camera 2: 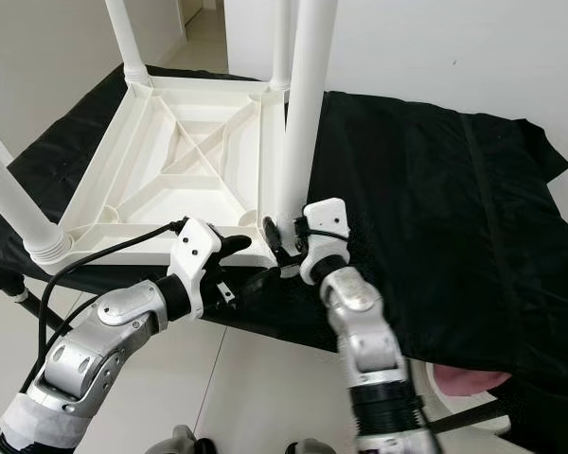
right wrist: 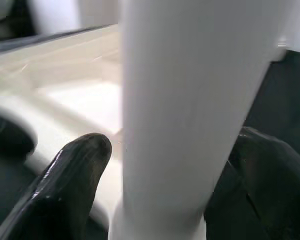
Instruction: Building children table
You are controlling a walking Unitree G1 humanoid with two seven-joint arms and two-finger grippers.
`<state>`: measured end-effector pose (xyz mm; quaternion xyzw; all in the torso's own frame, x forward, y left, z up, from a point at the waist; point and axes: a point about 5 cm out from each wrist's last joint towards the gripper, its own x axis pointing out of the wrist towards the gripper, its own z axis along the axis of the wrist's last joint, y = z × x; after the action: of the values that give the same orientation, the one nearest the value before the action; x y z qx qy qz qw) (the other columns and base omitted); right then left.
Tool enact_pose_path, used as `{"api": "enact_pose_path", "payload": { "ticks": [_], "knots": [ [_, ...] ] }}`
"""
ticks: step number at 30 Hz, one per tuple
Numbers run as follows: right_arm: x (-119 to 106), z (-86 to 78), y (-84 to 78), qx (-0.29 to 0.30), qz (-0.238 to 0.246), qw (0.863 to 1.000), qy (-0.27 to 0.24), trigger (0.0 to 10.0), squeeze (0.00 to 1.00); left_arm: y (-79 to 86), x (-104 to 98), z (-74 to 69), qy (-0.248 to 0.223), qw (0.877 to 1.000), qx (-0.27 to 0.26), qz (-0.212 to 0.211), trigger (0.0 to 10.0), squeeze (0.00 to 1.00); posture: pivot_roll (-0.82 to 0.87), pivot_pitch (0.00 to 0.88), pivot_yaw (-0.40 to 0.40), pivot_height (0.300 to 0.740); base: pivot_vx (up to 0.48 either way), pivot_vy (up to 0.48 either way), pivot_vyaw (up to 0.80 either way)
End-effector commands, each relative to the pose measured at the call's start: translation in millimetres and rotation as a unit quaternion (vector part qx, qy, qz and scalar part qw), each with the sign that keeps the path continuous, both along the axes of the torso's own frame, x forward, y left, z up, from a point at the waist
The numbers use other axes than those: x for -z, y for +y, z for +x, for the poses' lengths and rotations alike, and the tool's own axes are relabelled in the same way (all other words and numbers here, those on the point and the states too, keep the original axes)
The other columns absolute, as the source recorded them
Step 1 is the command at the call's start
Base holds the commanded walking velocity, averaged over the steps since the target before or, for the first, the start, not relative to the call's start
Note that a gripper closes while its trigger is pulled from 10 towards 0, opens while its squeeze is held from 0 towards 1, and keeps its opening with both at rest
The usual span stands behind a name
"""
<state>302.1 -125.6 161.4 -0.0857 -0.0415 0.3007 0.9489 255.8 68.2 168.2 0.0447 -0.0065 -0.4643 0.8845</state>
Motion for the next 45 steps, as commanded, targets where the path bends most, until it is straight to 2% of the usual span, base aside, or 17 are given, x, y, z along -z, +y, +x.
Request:
{"api": "enact_pose_path", "payload": {
  "ticks": [1, 5, 6, 9, 12, 18, 19, 21, 22, 32, 33, 35, 36, 42, 43, 44, 45],
  "knots": [
    [4, -0.3, 0.5, -0.045, -0.011, 0.999, 0.002, 10.0, 0.0, -1.1, 4, -2.0, 0.006, 1.0, 0.011, 0.0, 10.0, 0.0, -0.09, 0.053, 0.005, 0.74, 0.0, 0.0, 0.0],
    [5, 5.5, -6.9, -0.056, -0.033, 0.998, 0.005, 10.0, 0.0, -1.9, 4, -2.8, 0.007, 1.0, 0.013, 0.0, 10.0, 0.0, -0.09, 0.053, 0.005, 0.74, 0.0, 0.0, 0.0],
    [6, 13.4, -12.2, -0.077, -0.064, 0.995, 0.002, 10.0, 0.0, -4.4, 4, -5.4, 0.009, 1.0, 0.021, 0.0, 10.0, 0.0, -0.09, 0.054, 0.007, 0.74, 0.0, 0.0, 0.0],
    [5, 14.8, -13.1, -0.083, -0.071, 0.994, 0.001, 10.0, 0.0, -5.1, 4, -6.0, 0.01, 1.0, 0.023, 0.0, 10.0, 0.0, -0.09, 0.054, 0.007, 0.74, 0.0, 0.0, 0.0],
    [3, 26.6, -10.4, -0.121, -0.09, 0.988, -0.003, 10.0, 0.0, -8.0, 6, -6.2, 0.009, 1.0, 0.025, 0.003, 10.0, 0.0, -0.08, 0.051, 0.005, 0.74, 0.0, 0.0, 0.0],
    [6, 37.3, -7.2, -0.145, -0.093, 0.985, 0.018, 9.8, 0.0, -9.0, 4, -4.7, 0.005, 1.0, 0.022, 0.001, 10.0, 0.0, -0.07, 0.04, -0.001, 0.74, 0.0, 0.0, 0.0],
    [7, 40.8, -5.5, -0.152, -0.094, 0.984, 0.023, 4.9, 0.0, -8.9, 3, -4.2, 0.003, 1.0, 0.02, 0.0, 10.0, 0.0, -0.07, 0.04, -0.001, 0.74, 0.0, 0.0, 0.0],
    [8, 42.6, -4.3, -0.156, -0.094, 0.983, 0.025, 4.9, 0.0, -8.7, 3, -3.9, 0.002, 1.0, 0.019, 0.0, 10.0, 0.0, -0.07, 0.04, -0.001, 0.74, 0.0, 0.0, 0.0],
    [10, 44.2, -4.0, -0.164, -0.096, 0.981, 0.03, 0.0, 0.0, -8.2, 3, -3.5, 0.001, 1.0, 0.018, 0.0, 10.0, 0.0, -0.06, 0.035, -0.004, 0.74, 0.0, 0.0, 0.0],
    [17, 44.8, -13.8, -0.171, -0.091, 0.98, 0.043, 0.0, 0.0, -7.8, 3, -4.3, 0.002, 1.0, 0.016, -0.001, 10.0, 0.0, -0.07, 0.042, -0.003, 0.74, 0.0, 0.0, 0.0],
    [18, 43.7, -16.0, -0.168, -0.086, 0.981, 0.042, 0.4, 0.0, -8.4, 3, -4.6, 0.002, 1.0, 0.017, -0.001, 10.0, 0.0, -0.07, 0.044, -0.003, 0.74, 0.0, 0.0, 0.0],
    [18, 43.7, -16.0, -0.168, -0.086, 0.981, 0.042, 0.4, 0.0, -8.4, 3, -4.6, 0.002, 1.0, 0.017, -0.001, 10.0, 0.0, -0.07, 0.044, -0.003, 0.74, 0.0, 0.0, 0.0],
    [18, 42.6, -17.3, -0.162, -0.08, 0.983, 0.043, 10.0, 0.0, -8.7, 3, -4.7, 0.003, 1.0, 0.018, -0.001, 10.0, 0.0, -0.07, 0.045, -0.003, 0.74, 0.0, 0.0, 0.0],
    [20, 40.0, -17.9, -0.137, -0.068, 0.987, 0.044, 10.0, 0.0, -8.8, 4, -4.7, 0.004, 1.0, 0.018, -0.001, 10.0, 0.0, -0.07, 0.05, -0.003, 0.74, 0.0, 0.0, 0.0],
    [23, 39.0, -18.2, -0.092, -0.062, 0.993, 0.045, 10.0, 0.0, -8.9, 4, -5.3, 0.005, 1.0, 0.019, -0.001, 10.0, 0.0, -0.08, 0.052, -0.006, 0.74, 0.0, 0.0, 0.0],
    [23, 39.0, -18.2, -0.092, -0.062, 0.993, 0.045, 10.0, 0.0, -8.9, 4, -5.3, 0.005, 1.0, 0.019, -0.001, 10.0, 0.0, -0.08, 0.052, -0.006, 0.74, 0.0, 0.0, 0.0],
    [24, 38.4, -18.8, -0.058, -0.057, 0.996, 0.042, 10.0, 0.0, -9.1, 5, -6.1, 0.005, 1.0, 0.02, 0.0, 10.0, 0.0, -0.08, 0.053, -0.007, 0.74, 0.0, 0.0, 0.0]
  ]
}}
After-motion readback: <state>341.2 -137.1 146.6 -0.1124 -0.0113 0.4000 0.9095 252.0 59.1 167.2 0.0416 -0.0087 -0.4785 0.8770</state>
